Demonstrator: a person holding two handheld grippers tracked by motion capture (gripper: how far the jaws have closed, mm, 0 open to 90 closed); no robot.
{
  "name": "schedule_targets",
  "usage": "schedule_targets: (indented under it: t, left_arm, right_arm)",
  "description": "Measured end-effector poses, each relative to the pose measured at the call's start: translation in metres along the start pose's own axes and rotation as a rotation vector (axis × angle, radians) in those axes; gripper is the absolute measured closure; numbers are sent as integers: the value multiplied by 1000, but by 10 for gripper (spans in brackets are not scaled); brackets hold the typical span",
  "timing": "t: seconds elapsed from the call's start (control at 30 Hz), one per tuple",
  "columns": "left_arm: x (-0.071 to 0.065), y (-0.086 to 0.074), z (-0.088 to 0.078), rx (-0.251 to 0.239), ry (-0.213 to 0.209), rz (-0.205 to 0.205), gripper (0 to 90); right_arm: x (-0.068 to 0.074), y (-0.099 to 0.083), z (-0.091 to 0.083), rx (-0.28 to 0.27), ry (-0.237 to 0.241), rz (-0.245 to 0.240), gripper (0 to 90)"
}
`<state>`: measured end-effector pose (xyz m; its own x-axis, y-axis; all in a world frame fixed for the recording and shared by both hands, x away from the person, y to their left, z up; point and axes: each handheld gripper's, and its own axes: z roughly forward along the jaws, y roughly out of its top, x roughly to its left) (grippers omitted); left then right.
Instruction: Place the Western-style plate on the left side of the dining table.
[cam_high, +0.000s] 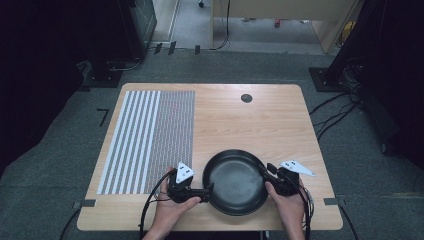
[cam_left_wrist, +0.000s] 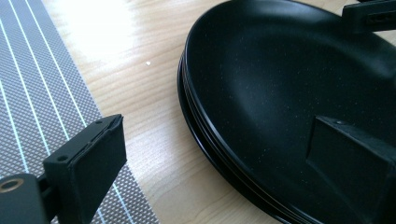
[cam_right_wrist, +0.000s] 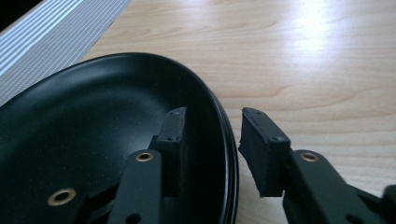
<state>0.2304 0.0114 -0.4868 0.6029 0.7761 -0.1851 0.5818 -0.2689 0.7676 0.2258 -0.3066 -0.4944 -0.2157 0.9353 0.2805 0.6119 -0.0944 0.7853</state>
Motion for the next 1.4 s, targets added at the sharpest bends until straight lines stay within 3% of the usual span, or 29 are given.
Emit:
schedule_targets:
  t: [0.13, 0.2, 0.33, 0.6, 0.73, 0.87, 0.97, 1.13, 1.23, 1.3, 1.4]
  left_arm:
    - [0, -1, 1, 0, 5, -4, 62]
    - [0, -2, 1, -11, 40, -13, 121]
    - [3, -3, 3, -9, 35, -58, 214]
    - [6, -6, 5, 5, -63, -143, 427]
    - [5, -8, 6, 20, -91, -145, 508]
    - [3, -8, 7, 28, -100, -143, 515]
    - [4, -8, 6, 28, -108, -152, 535]
    - [5, -7, 3, 27, -103, -151, 589]
    - [8, -5, 2, 28, -132, -184, 601]
    - [11, -4, 1, 35, -154, -208, 612]
    - [12, -4, 1, 37, -155, -209, 618]
  right_arm:
    - [-1, -3, 1, 20, -4, 3, 682]
    - [-1, -3, 1, 30, -13, 2, 691]
    - [0, -4, -1, 23, -22, 15, 715]
    - [-3, -6, -5, 7, -14, 45, 741]
    - [-3, -6, -8, 3, -21, 58, 764]
    - [-3, -5, -14, 8, -9, 83, 844]
    - [-1, -5, -15, 15, -18, 67, 838]
    - [-2, -7, -15, 11, -5, 91, 842]
    - [-2, -8, -15, -1, 0, 110, 846]
    - [-3, -10, -14, -2, 16, 133, 848]
    - [-4, -12, -11, 8, 62, 171, 834]
